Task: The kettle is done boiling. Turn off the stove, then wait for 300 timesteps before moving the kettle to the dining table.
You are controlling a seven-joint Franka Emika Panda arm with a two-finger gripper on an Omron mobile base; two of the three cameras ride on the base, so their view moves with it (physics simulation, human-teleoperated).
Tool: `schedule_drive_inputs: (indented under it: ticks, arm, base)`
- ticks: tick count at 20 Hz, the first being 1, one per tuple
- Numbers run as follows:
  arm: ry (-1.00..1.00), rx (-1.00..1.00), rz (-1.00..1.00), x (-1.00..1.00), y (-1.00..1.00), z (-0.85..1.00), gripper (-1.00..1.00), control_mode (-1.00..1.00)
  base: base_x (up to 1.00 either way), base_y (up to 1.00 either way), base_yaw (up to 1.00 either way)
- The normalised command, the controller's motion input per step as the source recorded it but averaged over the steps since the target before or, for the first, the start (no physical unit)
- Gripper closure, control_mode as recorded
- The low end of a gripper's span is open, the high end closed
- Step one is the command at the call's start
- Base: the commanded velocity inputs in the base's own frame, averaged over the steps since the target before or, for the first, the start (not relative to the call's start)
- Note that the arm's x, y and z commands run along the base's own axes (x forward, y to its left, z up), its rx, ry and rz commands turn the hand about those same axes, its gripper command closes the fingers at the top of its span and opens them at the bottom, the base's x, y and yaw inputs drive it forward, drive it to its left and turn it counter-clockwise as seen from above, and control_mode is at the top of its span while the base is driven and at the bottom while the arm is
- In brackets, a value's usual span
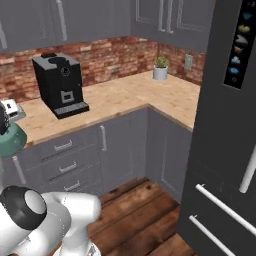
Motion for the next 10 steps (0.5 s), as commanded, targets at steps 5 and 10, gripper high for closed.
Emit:
schedule_drive_inputs:
  ticks: [5,10]
  arm:
    - [0.0,0.0,0.0,0.0,0.0,0.0,1.0,1.0]
    - [0.0,0.0,0.0,0.0,0.0,0.0,1.0,1.0]
  base:
    - [-0.53,-0.09,-0.43]
    - [-0.5,-0.1,-0.42]
